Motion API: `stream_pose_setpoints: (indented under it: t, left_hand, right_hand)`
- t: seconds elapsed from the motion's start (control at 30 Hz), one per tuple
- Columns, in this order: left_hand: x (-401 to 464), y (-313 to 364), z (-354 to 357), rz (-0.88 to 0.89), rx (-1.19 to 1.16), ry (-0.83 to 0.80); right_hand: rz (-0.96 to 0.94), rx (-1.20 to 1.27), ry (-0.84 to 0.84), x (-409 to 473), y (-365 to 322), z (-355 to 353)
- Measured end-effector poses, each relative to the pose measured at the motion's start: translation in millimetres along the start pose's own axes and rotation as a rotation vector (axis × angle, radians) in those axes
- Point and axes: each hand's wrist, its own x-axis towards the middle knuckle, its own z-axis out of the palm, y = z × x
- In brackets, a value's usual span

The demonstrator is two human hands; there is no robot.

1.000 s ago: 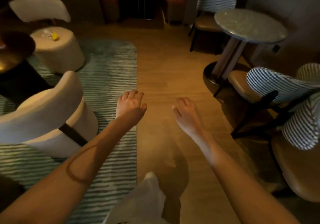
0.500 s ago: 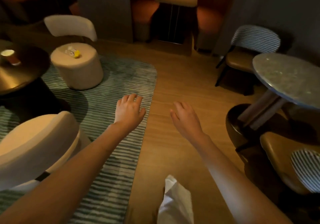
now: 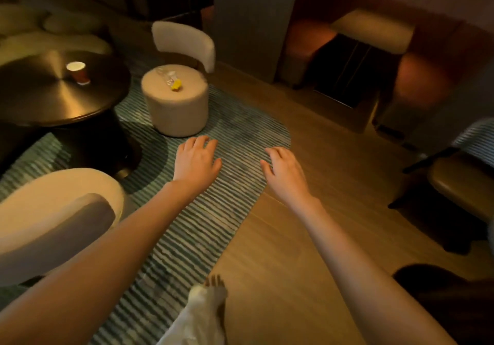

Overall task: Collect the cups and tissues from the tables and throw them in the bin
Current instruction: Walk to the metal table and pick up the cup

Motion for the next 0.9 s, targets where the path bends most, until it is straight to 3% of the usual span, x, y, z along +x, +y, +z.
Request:
stream_pose_setpoints:
  t: [0.23,0.63,0.9]
  left_hand:
    - [111.7,-77.5,28.5,-0.159,0.026,0.024]
    - [213.6,-239.3,64.0,-0.487,0.019,-0.049]
    - [294.1,-346.3,77.9,-0.756,0.059,-0.037]
  right_hand:
    - [-0.087,0.034,-0.076,160.7,2.3,47.6]
    - [-0.218,0.079,-0.325,389.7,-58.8,153.1]
    - [-0.496,0.046,-0.434,552.8,-119.8,236.4]
